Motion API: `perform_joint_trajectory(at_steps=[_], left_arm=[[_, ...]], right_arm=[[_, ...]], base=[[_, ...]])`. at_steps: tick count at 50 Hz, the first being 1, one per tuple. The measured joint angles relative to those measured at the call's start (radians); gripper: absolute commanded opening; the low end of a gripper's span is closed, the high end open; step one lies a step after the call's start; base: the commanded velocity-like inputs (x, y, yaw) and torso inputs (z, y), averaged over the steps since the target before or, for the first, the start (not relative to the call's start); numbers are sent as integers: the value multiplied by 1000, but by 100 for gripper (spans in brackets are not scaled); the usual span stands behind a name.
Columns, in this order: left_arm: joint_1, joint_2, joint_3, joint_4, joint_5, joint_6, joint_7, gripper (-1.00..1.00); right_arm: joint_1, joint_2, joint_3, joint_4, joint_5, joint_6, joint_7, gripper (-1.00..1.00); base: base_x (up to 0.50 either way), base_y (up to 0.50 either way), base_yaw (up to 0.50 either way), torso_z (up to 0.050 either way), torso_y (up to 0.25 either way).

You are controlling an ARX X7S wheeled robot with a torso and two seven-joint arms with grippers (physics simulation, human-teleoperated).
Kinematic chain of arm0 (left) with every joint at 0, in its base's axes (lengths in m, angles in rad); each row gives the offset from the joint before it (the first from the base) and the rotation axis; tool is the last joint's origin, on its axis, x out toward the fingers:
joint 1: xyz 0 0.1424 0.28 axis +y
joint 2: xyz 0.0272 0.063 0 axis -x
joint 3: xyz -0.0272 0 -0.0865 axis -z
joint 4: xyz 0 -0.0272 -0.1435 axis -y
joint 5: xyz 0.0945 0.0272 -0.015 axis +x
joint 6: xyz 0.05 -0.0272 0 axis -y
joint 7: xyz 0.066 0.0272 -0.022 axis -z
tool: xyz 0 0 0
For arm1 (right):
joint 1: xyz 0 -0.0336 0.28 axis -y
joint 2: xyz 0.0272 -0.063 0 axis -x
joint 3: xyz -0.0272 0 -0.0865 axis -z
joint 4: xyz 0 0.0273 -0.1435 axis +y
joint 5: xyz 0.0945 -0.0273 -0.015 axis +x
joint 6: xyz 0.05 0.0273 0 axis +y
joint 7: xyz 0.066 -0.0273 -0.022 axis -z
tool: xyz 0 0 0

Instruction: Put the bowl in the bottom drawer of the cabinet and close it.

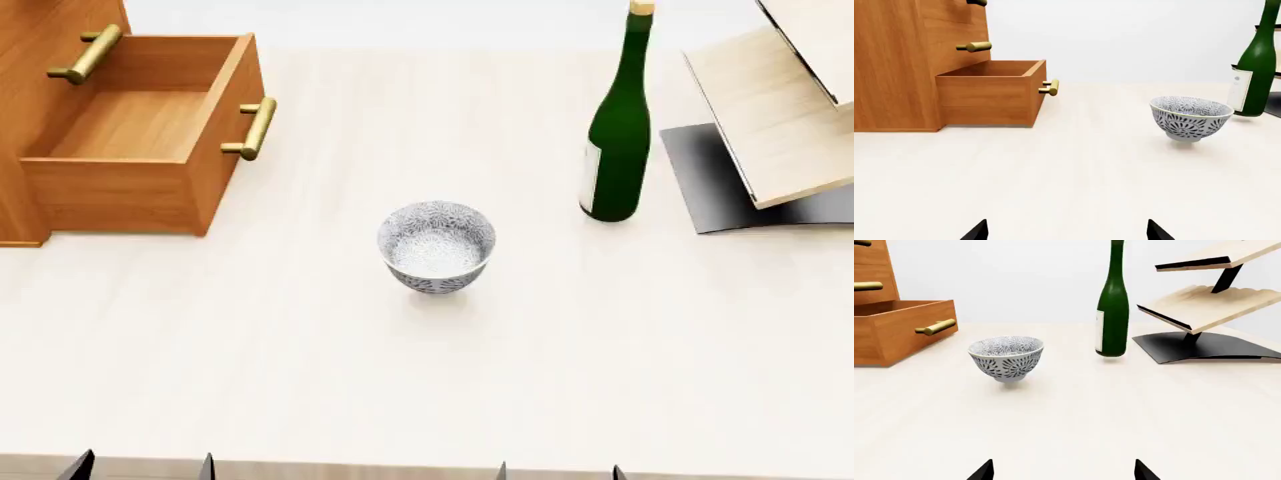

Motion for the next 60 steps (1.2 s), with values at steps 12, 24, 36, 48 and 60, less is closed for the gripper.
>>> perform_joint_trajectory(at_steps=[12,24,36,48,60], left_arm=[[-5,-23,25,-7,-23,-2,-33,100],[28,-48,33,128,-83,-68,-73,100],[184,-84,53,374,-87,-103,-119,100],[345,-109,73,466,-68,-19,-154,100],[406,-125,79,431,-85,69,-169,100]], right_arm=[[8,23,-30,4,22,10,33,100],[17,52,-54,-77,65,105,57,100],[104,99,-41,-353,138,411,90,100],[273,134,2,-629,239,761,121,100],[421,147,46,-778,314,976,147,100]], base=[[0,0,0,0,0],[0,0,0,0,0],[0,0,0,0,0],[0,0,0,0,0],[0,0,0,0,0]])
